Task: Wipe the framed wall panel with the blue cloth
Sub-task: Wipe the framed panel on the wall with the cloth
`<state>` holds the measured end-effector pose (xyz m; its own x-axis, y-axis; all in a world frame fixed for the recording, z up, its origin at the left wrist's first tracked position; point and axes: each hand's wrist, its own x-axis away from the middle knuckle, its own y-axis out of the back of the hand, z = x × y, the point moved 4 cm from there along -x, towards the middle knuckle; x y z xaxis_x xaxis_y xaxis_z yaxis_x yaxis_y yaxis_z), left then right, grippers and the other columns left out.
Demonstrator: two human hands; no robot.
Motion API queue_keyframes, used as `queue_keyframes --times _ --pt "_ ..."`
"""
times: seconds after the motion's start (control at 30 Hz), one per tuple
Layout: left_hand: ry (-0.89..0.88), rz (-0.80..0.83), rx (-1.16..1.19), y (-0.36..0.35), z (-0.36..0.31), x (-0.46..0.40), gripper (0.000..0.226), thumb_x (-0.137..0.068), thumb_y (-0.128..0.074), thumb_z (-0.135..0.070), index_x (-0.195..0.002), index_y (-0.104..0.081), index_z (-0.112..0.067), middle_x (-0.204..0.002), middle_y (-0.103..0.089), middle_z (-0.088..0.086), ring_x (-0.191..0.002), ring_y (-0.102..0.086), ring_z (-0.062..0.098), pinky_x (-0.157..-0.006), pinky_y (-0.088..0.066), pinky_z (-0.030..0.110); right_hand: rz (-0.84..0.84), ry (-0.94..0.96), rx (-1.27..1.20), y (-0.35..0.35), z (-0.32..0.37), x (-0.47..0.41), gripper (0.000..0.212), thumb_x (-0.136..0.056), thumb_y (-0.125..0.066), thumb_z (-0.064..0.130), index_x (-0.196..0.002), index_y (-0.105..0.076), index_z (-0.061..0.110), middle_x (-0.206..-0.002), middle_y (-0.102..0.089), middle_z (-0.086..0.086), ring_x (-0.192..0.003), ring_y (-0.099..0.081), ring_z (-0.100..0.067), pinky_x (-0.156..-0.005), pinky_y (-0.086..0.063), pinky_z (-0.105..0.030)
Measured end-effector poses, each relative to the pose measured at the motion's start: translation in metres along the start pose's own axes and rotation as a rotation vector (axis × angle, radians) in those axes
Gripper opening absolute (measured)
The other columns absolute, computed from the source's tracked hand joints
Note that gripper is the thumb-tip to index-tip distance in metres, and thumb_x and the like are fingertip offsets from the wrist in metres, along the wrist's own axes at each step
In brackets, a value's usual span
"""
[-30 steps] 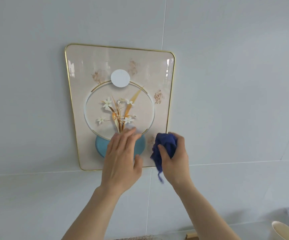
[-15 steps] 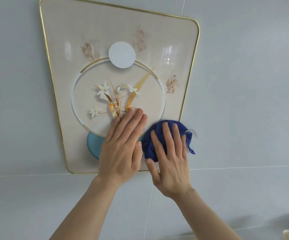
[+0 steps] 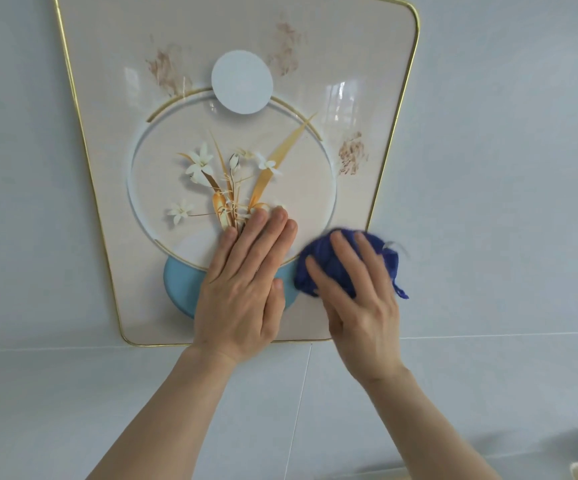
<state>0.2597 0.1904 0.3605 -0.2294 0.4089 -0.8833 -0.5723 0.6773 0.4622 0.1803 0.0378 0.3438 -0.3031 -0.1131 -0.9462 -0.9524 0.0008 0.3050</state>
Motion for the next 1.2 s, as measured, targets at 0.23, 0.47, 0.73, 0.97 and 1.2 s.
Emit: queue_keyframes --times 0.23,0.47,0.73,0.97,1.2 --pt "0.031 0.007 0.018 0.000 -0.003 0.001 0.065 -0.099 -0.030 -0.021 -0.163 -0.024 -0.015 -0.172 -0.020 0.000 -0.161 -0.013 0.017 -0.131 -0.009 0.045 -0.223 -0.091 0.010 0.014 -0.005 -0.056 0.032 -0.094 -0.070 -0.008 -0.122 -0.076 0.007 -0.136 -0.068 -0.017 -0.125 -0.060 -0.043 -0.107 -0.048 -0.054" --pt "0.039 0.003 0.025 0.000 -0.004 0.001 0.065 -0.098 -0.033 -0.020 -0.163 -0.024 -0.014 -0.172 -0.019 0.000 -0.161 -0.013 0.018 -0.132 -0.008 0.044 -0.110 -0.028 0.054 0.004 -0.002 -0.002 0.037 -0.088 -0.073 -0.012 -0.118 -0.078 0.007 -0.130 -0.073 -0.014 -0.126 -0.059 -0.039 -0.097 -0.054 -0.055" --pt "0.065 0.063 0.049 0.010 -0.012 0.000 0.064 -0.099 -0.033 -0.021 -0.162 -0.025 -0.011 -0.173 -0.021 0.003 -0.161 -0.014 0.022 -0.132 -0.010 0.047 0.225 0.054 0.154 0.009 0.009 0.053 0.048 -0.080 -0.059 -0.013 -0.116 -0.074 0.014 -0.128 -0.072 -0.004 -0.115 -0.068 -0.033 -0.089 -0.059 -0.045" --pt "0.093 0.086 0.054 0.038 -0.023 -0.009 0.067 -0.096 -0.047 -0.021 -0.160 -0.032 -0.012 -0.170 -0.029 0.004 -0.159 -0.021 0.023 -0.128 -0.020 0.050 0.244 -0.395 -0.231 0.048 0.007 0.009 0.036 -0.085 -0.080 0.001 -0.108 -0.080 0.028 -0.118 -0.074 0.012 -0.100 -0.066 -0.025 -0.081 -0.056 -0.035" --pt "0.087 0.032 -0.025 0.057 -0.025 -0.055 0.075 -0.097 -0.051 -0.027 -0.163 -0.021 -0.012 -0.174 -0.018 0.006 -0.161 -0.013 0.024 -0.130 -0.015 0.051 -0.212 -0.220 -0.159 0.085 -0.005 -0.108 0.019 -0.094 -0.073 0.012 -0.110 -0.081 0.017 -0.123 -0.076 0.000 -0.108 -0.067 -0.027 -0.098 -0.048 -0.050"
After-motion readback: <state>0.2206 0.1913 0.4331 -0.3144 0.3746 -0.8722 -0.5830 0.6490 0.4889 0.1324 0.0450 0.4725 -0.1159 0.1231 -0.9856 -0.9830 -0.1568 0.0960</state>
